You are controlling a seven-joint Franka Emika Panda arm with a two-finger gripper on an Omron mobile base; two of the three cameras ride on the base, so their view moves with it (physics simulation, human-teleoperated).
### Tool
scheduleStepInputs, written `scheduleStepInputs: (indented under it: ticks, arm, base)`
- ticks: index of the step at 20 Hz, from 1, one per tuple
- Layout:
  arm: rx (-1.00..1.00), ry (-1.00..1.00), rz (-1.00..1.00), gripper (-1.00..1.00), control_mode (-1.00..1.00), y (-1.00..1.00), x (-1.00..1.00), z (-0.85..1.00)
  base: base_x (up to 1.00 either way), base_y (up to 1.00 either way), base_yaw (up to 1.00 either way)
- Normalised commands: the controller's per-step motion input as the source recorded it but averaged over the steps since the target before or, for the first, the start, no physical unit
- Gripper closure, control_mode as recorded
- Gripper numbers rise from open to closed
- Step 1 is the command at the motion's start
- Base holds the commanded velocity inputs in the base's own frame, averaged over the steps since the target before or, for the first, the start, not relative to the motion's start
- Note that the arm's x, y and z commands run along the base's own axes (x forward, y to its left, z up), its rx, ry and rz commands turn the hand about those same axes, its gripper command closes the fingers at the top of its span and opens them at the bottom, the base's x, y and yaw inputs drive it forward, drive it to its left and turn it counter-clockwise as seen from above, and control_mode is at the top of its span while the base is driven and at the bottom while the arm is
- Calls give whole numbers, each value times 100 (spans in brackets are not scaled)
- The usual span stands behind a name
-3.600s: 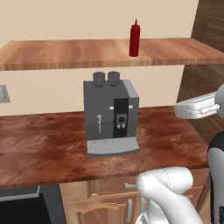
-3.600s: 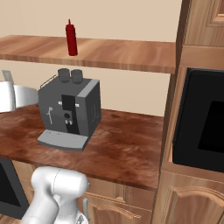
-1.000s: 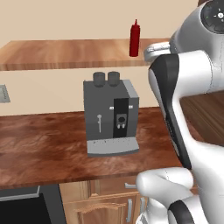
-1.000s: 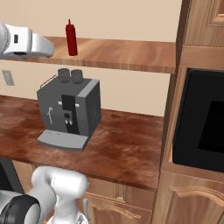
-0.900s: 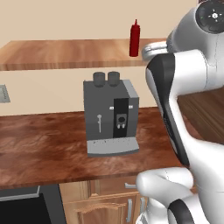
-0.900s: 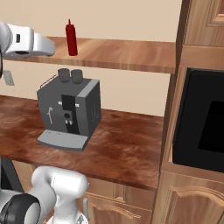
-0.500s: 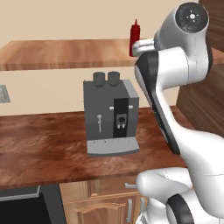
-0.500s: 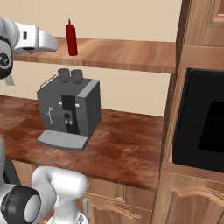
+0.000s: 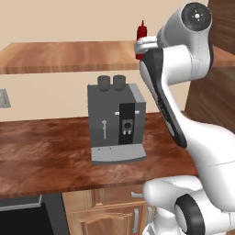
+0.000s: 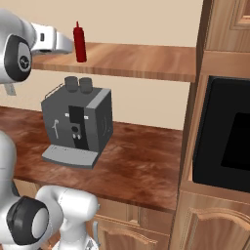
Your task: Take 2 condiments from the cabinet and move them on the counter near the stove.Make sure the condiments are lined up with each other, next to each other.
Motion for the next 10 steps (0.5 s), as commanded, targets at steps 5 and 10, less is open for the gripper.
scheduleStepInputs:
  ticks: [5, 10]
  arm:
    - [0, -4, 4, -100, -100, 0, 23, 0]
    - [0, -9, 4, -100, -100, 0, 16, 0]
  base:
    - [0, 0, 0]
    - [0, 0, 0]
